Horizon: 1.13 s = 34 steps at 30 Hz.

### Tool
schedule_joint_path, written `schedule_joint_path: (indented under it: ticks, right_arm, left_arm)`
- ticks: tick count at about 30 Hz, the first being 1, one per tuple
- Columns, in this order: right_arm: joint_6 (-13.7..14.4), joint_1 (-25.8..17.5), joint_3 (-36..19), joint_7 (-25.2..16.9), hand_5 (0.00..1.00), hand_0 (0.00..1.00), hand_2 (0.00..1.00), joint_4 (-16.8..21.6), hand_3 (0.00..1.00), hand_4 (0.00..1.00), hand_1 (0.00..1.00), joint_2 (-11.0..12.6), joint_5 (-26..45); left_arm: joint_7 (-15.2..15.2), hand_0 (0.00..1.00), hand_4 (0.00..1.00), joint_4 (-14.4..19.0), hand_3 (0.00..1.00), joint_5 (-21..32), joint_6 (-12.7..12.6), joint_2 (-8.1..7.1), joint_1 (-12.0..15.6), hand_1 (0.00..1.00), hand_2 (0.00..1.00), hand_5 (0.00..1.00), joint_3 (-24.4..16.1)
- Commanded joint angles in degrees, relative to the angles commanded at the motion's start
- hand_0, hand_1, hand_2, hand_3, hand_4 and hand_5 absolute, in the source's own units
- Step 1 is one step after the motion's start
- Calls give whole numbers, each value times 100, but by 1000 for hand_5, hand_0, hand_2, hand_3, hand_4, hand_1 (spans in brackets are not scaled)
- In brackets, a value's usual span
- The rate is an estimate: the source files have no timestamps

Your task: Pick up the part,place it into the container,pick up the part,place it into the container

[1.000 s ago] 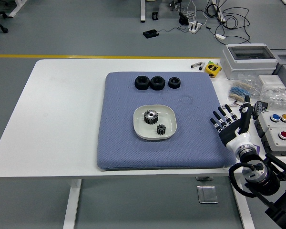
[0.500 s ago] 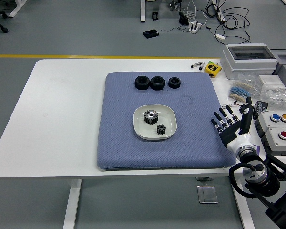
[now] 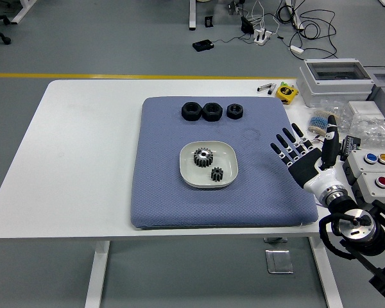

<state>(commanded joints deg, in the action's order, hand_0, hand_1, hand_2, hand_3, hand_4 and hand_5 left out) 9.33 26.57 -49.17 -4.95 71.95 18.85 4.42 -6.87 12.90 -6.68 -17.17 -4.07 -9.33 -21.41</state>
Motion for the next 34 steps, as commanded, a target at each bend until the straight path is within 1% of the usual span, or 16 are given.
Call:
schedule_joint_path:
  ticks: [3, 5, 6, 9, 12, 14, 16, 17, 19, 21, 22, 24, 27, 28, 31, 34]
  right_arm:
    - [-207, 4, -24, 657, 711, 505, 705, 296, 618, 932, 618, 153, -670]
    - [-436, 19, -79, 1136, 713, 523, 712, 535, 627, 932, 631, 252, -1191]
    - [-499, 26, -99, 1260, 713, 523, 712, 594, 627, 932, 631, 271, -1415]
    - [-710, 71, -193, 1450, 713, 523, 712, 911, 627, 932, 631, 358, -1847]
    - [-845, 123, -228, 1428, 721, 544, 722, 1230, 643, 940, 640, 435, -1595]
    - [-866, 166, -259, 1344, 721, 544, 722, 1404, 643, 940, 640, 468, -1472]
    - [-816, 241, -271, 1105, 721, 544, 722, 1568, 643, 940, 640, 509, -1276]
    - [-764, 280, -255, 961, 734, 569, 734, 1617, 669, 972, 655, 532, -1142]
    - [-621, 390, -124, 555, 734, 569, 734, 1682, 669, 972, 655, 622, -767]
    - [-691, 499, 78, 88, 734, 569, 734, 1674, 669, 972, 655, 726, -293]
    - [-810, 563, 180, -161, 998, 741, 803, 1626, 844, 998, 755, 782, -37]
    - [-985, 640, 266, -602, 998, 741, 803, 1532, 844, 998, 755, 832, 418]
    - [-1063, 741, 285, -1199, 998, 741, 803, 1344, 844, 998, 755, 826, 947]
    - [-1004, 769, 259, -1397, 998, 776, 818, 1265, 861, 998, 778, 804, 1124]
    - [-719, 779, 188, -1844, 998, 776, 818, 1119, 861, 998, 778, 743, 1595]
    - [-370, 759, 183, -1948, 998, 776, 818, 945, 861, 998, 778, 698, 1906]
  left_arm:
    - [-4, 533, 585, -2, 593, -8, -1, -1, 10, 556, 654, 560, -14]
    - [-6, 533, 585, -4, 593, -16, -1, 0, 15, 554, 654, 560, -20]
    - [-6, 533, 585, -4, 593, -20, 0, -1, 16, 554, 654, 560, -20]
    - [-14, 533, 585, -5, 593, -48, -3, -9, 25, 554, 654, 560, -32]
    - [6, 533, 585, 2, 593, 26, -14, -12, 35, 553, 655, 560, 39]
    - [14, 533, 585, 2, 593, 54, -15, -13, 44, 553, 655, 560, 55]
    - [11, 533, 585, -1, 593, 37, -15, -12, 49, 553, 655, 560, 42]
    - [7, 534, 585, -1, 593, 23, -13, -13, 52, 553, 657, 560, 35]
    - [-1, 534, 585, -1, 593, -3, -11, -13, 57, 553, 657, 560, 16]
    - [-10, 534, 585, -1, 593, -32, -8, -15, 57, 553, 657, 560, 1]
    - [-15, 533, 585, 1, 593, -45, -9, -17, 55, 553, 656, 560, -1]
    - [-18, 533, 585, 4, 593, -45, -14, -17, 58, 553, 656, 560, 6]
    - [-24, 533, 585, 5, 593, -53, -18, -16, 60, 553, 656, 560, -3]
    - [-26, 534, 585, 7, 593, -59, -16, -21, 54, 553, 657, 560, 4]
    - [-20, 534, 585, 8, 593, -48, -9, -34, 36, 553, 657, 560, 30]
    - [-10, 534, 585, 2, 593, -13, -11, -33, 26, 553, 657, 560, 50]
